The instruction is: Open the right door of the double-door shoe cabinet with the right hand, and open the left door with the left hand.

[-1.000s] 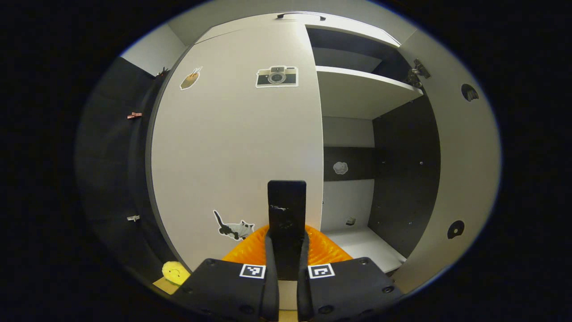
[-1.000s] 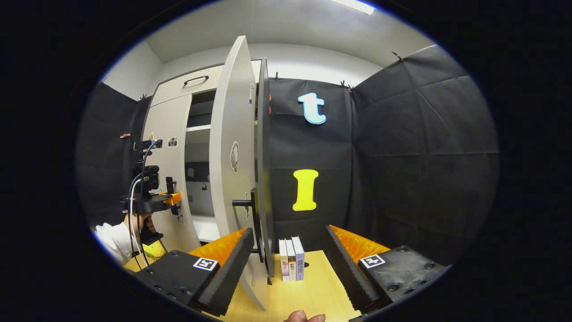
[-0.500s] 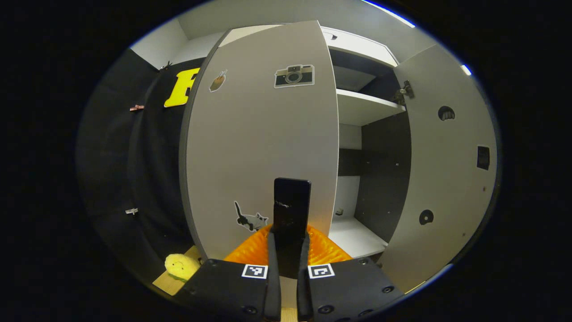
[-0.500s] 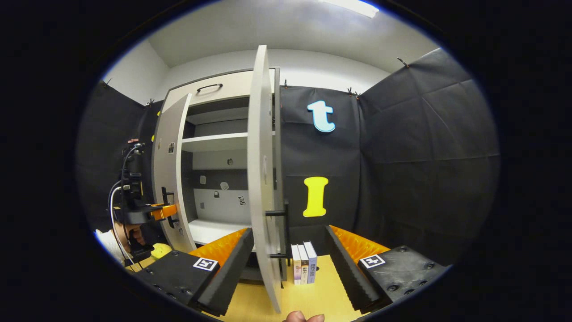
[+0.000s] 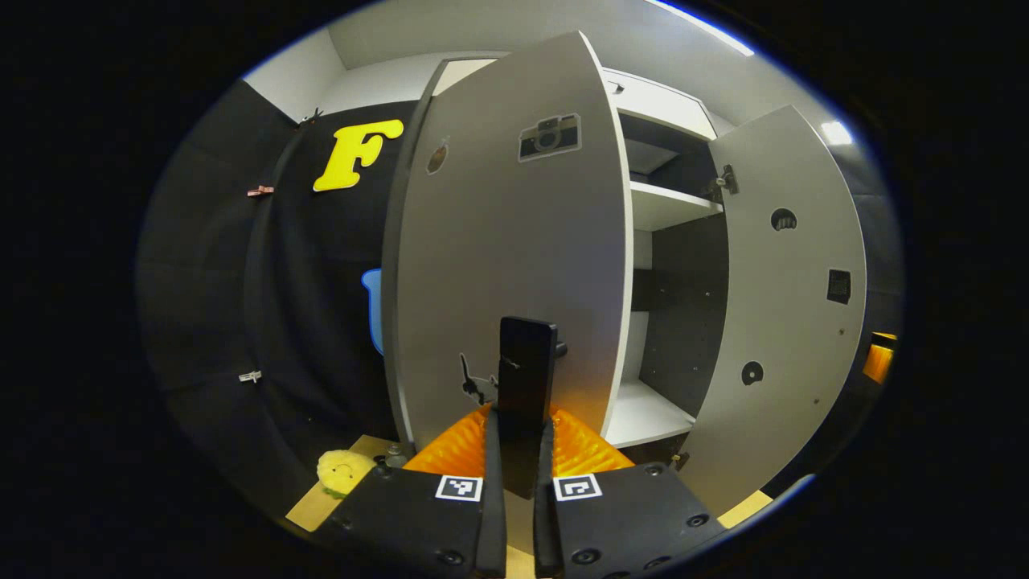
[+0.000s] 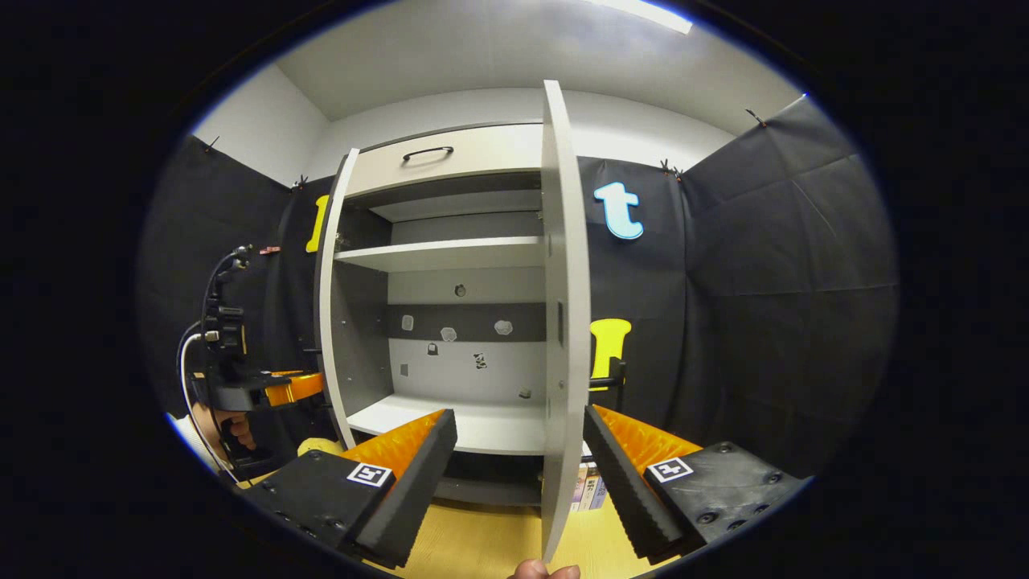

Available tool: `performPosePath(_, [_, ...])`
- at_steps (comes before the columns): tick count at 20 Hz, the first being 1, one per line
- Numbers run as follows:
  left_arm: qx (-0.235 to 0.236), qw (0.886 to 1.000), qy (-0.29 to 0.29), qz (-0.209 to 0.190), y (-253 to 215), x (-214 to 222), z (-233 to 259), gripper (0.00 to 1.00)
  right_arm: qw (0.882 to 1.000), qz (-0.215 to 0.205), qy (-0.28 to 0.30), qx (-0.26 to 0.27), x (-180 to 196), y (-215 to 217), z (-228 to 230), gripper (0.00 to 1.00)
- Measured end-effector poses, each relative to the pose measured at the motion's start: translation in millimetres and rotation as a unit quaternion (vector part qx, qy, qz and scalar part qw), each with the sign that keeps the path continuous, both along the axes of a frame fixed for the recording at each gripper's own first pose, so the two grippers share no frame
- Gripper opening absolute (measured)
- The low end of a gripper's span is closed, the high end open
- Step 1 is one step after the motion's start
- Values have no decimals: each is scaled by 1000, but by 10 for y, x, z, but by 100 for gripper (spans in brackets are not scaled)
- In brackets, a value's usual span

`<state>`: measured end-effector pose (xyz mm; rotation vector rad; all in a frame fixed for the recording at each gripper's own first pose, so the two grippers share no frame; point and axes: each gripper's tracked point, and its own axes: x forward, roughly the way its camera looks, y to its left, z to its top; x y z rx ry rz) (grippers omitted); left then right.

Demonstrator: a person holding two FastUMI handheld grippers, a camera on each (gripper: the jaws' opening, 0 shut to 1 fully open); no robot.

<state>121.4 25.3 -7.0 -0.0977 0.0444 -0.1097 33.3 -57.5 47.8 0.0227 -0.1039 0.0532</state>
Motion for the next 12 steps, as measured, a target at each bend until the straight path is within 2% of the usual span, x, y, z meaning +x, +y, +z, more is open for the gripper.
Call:
performPosePath(4, [-1, 1000, 1, 4, 244, -164, -36, 18, 1000, 3, -5, 2, -22, 196, 18, 99])
performPosePath(6, [-7, 1000, 3, 6, 410, -220, -31, 21, 1000, 8, -2, 8, -51, 307, 7, 99])
performPosePath(8, [-10, 1000, 3, 6, 540, -266, -36, 17, 1000, 12, 1, 9, -73, 430, -13, 99])
performPosePath(9, [-9, 1000, 3, 5, 604, -288, -33, 20, 1000, 13, 0, 7, -96, 480, -10, 99])
performPosePath(12, [-12, 1000, 0, 2, 805, -338, -61, 17, 1000, 17, -3, -5, -117, 614, -19, 99])
